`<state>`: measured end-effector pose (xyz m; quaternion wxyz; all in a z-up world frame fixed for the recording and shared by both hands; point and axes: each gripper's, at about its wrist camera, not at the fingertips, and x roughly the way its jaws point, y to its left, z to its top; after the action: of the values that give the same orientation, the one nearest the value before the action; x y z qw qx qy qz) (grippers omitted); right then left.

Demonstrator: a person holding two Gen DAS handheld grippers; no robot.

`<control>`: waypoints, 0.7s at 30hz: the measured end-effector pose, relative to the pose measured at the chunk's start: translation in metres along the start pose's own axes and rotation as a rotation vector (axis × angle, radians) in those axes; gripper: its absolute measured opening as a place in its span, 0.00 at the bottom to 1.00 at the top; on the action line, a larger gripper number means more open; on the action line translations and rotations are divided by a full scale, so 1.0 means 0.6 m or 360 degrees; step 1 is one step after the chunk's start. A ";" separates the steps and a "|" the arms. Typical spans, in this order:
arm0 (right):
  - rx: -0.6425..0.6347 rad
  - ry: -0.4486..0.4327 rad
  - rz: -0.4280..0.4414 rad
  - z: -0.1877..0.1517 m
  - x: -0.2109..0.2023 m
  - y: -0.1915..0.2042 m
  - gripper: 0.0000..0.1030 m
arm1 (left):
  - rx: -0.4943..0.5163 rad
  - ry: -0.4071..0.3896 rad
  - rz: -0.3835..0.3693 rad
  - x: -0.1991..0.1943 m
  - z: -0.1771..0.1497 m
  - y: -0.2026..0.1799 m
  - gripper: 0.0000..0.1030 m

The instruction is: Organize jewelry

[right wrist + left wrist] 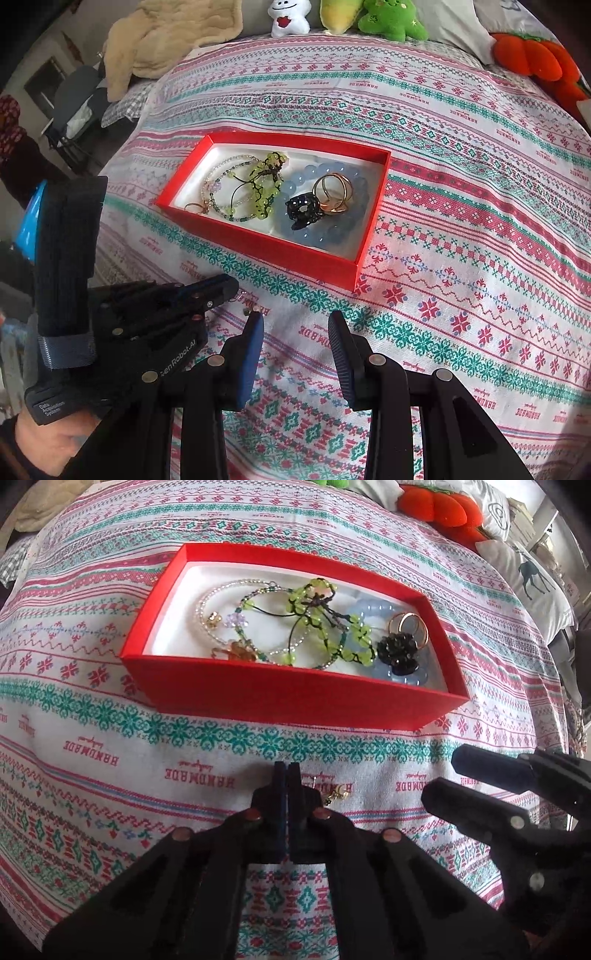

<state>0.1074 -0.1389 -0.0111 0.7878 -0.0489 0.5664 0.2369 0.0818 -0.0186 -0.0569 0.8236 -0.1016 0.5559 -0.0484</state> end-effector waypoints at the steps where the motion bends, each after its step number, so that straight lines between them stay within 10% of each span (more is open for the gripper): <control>1: -0.0006 0.0002 -0.0002 0.000 0.002 0.002 0.36 | -0.0008 -0.0004 0.0002 -0.002 0.000 0.001 0.00; 21: -0.0281 0.0079 -0.0017 0.000 0.078 0.080 0.35 | -0.0222 0.0012 -0.0122 -0.029 0.005 0.077 0.02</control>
<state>0.0981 -0.0816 -0.0449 0.7673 -0.1271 0.5626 0.2803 0.0762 0.0298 -0.0502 0.8099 -0.1798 0.5567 -0.0415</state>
